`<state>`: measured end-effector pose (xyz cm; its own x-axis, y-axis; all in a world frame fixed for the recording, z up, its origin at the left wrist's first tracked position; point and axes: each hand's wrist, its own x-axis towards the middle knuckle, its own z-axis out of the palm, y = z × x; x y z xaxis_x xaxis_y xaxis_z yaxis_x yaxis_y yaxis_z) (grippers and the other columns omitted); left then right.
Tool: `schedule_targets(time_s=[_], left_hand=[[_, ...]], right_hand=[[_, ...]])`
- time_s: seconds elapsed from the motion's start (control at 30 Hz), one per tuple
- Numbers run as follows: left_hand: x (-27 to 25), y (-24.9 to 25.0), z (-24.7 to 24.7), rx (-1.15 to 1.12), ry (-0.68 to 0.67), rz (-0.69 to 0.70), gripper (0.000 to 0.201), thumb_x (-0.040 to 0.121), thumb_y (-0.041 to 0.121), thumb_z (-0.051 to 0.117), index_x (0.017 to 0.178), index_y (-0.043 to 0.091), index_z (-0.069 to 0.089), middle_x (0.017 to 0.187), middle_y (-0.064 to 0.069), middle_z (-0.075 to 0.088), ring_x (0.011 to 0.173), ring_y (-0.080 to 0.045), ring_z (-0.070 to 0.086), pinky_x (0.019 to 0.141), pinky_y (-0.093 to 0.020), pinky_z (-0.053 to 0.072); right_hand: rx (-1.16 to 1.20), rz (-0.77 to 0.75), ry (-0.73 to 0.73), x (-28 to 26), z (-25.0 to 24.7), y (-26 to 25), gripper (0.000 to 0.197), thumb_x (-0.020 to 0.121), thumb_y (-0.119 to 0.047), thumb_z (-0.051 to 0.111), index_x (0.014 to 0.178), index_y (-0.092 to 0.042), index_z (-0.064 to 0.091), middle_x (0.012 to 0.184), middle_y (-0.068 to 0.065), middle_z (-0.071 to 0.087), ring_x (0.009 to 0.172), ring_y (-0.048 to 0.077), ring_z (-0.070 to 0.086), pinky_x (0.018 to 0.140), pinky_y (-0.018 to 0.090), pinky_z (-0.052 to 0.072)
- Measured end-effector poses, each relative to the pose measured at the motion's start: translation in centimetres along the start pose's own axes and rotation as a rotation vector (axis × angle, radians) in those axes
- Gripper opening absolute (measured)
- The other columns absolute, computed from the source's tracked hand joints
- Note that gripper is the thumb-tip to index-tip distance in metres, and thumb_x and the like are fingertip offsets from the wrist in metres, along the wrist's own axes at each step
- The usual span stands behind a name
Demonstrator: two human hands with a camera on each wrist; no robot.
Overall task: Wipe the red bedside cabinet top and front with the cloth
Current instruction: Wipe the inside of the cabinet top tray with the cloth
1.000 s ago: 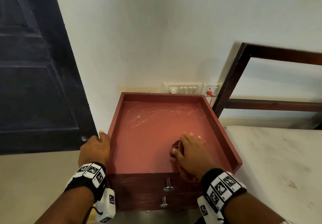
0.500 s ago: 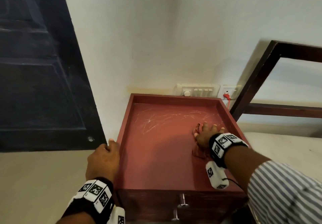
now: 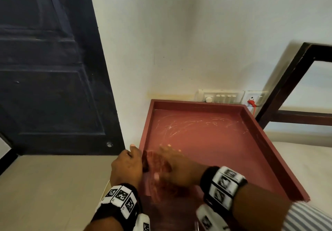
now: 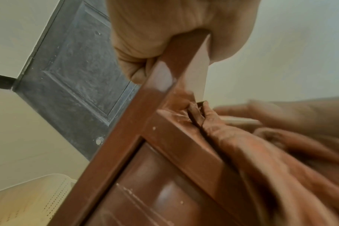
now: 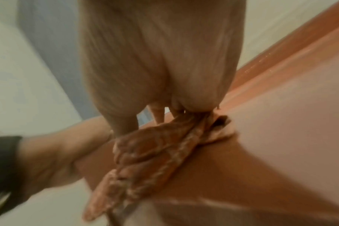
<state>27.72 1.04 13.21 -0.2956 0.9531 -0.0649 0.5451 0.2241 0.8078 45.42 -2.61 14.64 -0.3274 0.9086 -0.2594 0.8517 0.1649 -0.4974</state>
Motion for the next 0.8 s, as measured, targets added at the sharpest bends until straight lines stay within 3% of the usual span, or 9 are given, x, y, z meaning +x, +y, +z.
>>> schedule_targets(time_s=[0.1,0.2,0.3,0.4,0.47,0.57,0.63,0.7,0.8], left_hand=[[-0.1,0.0,0.0,-0.018,-0.002,-0.005,0.056,0.102,0.052,0.034,0.077,0.011,0.062,0.085,-0.009,0.064,0.083,-0.031,0.059,0.077,-0.037,0.043],[-0.2,-0.2,0.0,-0.022,-0.006,-0.012,0.058,0.103,0.053,0.032,0.078,0.011,0.063,0.085,-0.008,0.063,0.083,-0.030,0.060,0.078,-0.039,0.046],[-0.1,-0.1,0.1,-0.052,-0.006,-0.007,0.058,0.103,0.054,0.032,0.078,0.011,0.063,0.084,-0.008,0.064,0.083,-0.031,0.061,0.080,-0.041,0.049],[0.1,-0.3,0.2,-0.056,0.011,0.007,0.058,0.103,0.054,0.033,0.077,0.012,0.064,0.084,-0.008,0.065,0.084,-0.032,0.061,0.081,-0.042,0.050],[0.4,-0.6,0.3,-0.062,0.017,0.017,0.059,0.103,0.055,0.032,0.076,0.013,0.064,0.084,-0.008,0.066,0.085,-0.033,0.061,0.081,-0.042,0.049],[0.4,-0.6,0.5,-0.080,0.017,0.029,0.060,0.104,0.053,0.032,0.074,0.013,0.065,0.082,-0.008,0.066,0.083,-0.031,0.061,0.078,-0.039,0.045],[0.5,-0.7,0.6,-0.091,0.024,0.045,0.060,0.104,0.053,0.031,0.073,0.013,0.065,0.079,-0.005,0.065,0.077,-0.024,0.060,0.076,-0.037,0.043],[0.3,-0.5,0.5,-0.080,0.022,0.056,0.060,0.106,0.051,0.031,0.074,0.014,0.065,0.078,-0.003,0.063,0.075,-0.022,0.057,0.076,-0.035,0.040],[0.5,-0.6,0.5,-0.117,0.008,0.074,0.063,0.107,0.049,0.030,0.071,0.010,0.064,0.074,-0.002,0.060,0.081,-0.030,0.055,0.078,-0.037,0.038]], right_hand=[[-0.148,-0.062,0.015,-2.8,1.1,0.7,0.078,0.096,-0.052,0.059,0.161,-0.034,0.019,0.169,-0.007,0.014,0.155,0.016,0.007,0.127,0.046,0.003],[-0.146,0.006,0.111,-1.3,1.4,-0.1,0.062,0.096,-0.040,0.060,0.154,-0.036,0.038,0.159,-0.007,0.038,0.146,0.022,0.030,0.122,0.051,0.020],[-0.147,0.021,0.219,2.4,0.6,-1.3,0.037,0.091,-0.024,0.061,0.126,-0.030,0.069,0.119,0.002,0.063,0.115,0.026,0.055,0.105,0.048,0.043],[-0.094,0.051,0.193,5.4,-0.5,-2.1,0.026,0.077,-0.020,0.063,0.098,-0.022,0.078,0.090,-0.003,0.073,0.081,0.018,0.065,0.080,0.038,0.059],[0.026,0.108,0.156,7.1,-1.8,-1.5,0.020,0.074,-0.017,0.067,0.090,-0.023,0.076,0.078,-0.009,0.069,0.068,0.010,0.061,0.070,0.030,0.057],[0.259,0.262,0.449,10.0,-4.9,1.0,0.016,0.084,-0.023,0.062,0.086,-0.018,0.077,0.078,-0.005,0.072,0.071,0.016,0.067,0.061,0.027,0.055],[0.476,0.333,0.592,12.4,-6.7,2.3,0.021,0.086,-0.031,0.066,0.091,-0.016,0.079,0.084,0.000,0.077,0.078,0.022,0.072,0.068,0.033,0.060],[0.673,0.355,0.557,14.5,-7.3,2.2,0.023,0.085,-0.035,0.071,0.095,-0.017,0.080,0.092,0.003,0.079,0.080,0.021,0.073,0.076,0.039,0.062],[0.633,0.364,0.544,16.0,-5.7,0.6,0.030,0.083,-0.040,0.079,0.070,-0.013,0.076,0.067,0.001,0.073,0.058,0.016,0.065,0.053,0.026,0.050]])
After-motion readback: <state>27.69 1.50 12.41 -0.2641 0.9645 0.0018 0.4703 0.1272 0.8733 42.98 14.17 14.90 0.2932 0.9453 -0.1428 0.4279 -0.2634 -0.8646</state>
